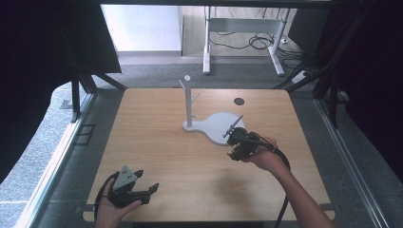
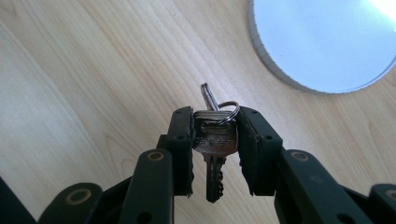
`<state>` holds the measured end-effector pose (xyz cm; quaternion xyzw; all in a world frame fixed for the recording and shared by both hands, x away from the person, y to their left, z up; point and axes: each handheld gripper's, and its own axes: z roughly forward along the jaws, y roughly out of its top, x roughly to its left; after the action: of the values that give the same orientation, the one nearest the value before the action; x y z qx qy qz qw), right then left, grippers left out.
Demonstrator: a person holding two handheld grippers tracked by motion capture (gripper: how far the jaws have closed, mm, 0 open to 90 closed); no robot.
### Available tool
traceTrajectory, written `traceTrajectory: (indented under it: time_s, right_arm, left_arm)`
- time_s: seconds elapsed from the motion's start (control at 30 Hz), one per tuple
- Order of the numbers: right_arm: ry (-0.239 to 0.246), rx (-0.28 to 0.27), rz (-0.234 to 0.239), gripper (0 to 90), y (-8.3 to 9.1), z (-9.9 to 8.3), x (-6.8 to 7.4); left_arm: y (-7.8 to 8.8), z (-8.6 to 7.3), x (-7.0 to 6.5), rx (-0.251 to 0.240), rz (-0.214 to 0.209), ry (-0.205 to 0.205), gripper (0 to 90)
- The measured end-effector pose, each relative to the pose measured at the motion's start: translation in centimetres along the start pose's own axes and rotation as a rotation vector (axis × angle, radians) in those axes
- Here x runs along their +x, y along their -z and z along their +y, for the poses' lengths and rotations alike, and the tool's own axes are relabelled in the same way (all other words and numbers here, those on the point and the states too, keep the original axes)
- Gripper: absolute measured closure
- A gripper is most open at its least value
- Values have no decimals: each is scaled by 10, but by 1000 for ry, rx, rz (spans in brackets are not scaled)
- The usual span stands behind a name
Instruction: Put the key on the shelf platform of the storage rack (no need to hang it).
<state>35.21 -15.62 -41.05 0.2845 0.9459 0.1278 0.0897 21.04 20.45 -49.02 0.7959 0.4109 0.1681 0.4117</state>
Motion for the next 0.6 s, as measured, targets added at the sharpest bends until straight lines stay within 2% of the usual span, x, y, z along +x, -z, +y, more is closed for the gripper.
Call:
traceTrajectory:
  time_s: [0.6]
  right_arm:
    - [-42, -1, 9, 679, -7, 12, -18]
  left_arm:
    - [0, 0, 1, 1, 3, 1, 243]
